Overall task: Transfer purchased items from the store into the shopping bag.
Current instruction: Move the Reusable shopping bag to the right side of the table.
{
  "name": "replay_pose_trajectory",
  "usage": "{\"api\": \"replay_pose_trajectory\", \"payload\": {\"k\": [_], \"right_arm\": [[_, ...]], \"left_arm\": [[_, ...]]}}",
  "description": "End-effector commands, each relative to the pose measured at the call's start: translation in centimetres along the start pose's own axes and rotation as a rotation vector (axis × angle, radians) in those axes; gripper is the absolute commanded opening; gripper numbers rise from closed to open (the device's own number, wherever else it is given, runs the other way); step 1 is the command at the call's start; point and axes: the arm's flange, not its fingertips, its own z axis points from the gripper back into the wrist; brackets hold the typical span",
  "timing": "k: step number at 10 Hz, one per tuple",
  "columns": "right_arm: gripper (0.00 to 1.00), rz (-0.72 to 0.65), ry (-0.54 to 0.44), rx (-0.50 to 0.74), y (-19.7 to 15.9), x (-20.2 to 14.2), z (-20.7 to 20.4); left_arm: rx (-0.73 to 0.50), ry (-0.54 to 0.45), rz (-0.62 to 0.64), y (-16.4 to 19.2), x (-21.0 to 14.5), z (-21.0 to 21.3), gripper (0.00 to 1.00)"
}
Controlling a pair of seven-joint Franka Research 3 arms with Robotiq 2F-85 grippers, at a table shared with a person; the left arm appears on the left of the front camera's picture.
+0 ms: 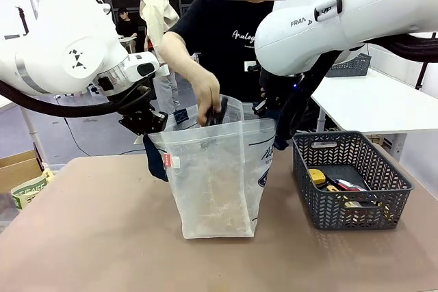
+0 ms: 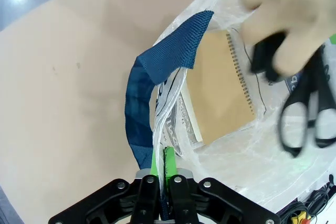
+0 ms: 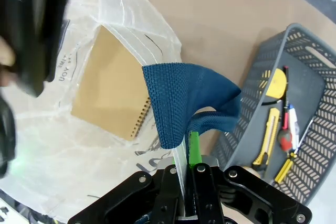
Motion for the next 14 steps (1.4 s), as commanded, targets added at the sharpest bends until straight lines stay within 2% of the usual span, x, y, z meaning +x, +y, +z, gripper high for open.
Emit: {"api": "replay_pose_trajectory", "payload": {"k": [1,3,14], "right_arm": [[0.00,-0.021,-0.017,0.015,-0.17,-0.03,0.10],[0.00,-0.013,-0.021,0.015,-0.18,0.04,-0.07],[0.00,-0.002,0.000,0.000,0.00,0.00,-0.01]], "left_arm": [[-0.018,-0.016,0.021,0.06,0.29,-0.10,0.00],[-0.013,-0.009,-0.014,-0.19,0.37,-0.32,0.00],[-0.001,0.000,0.002,0.01,0.03,-0.09,0.00]]}}
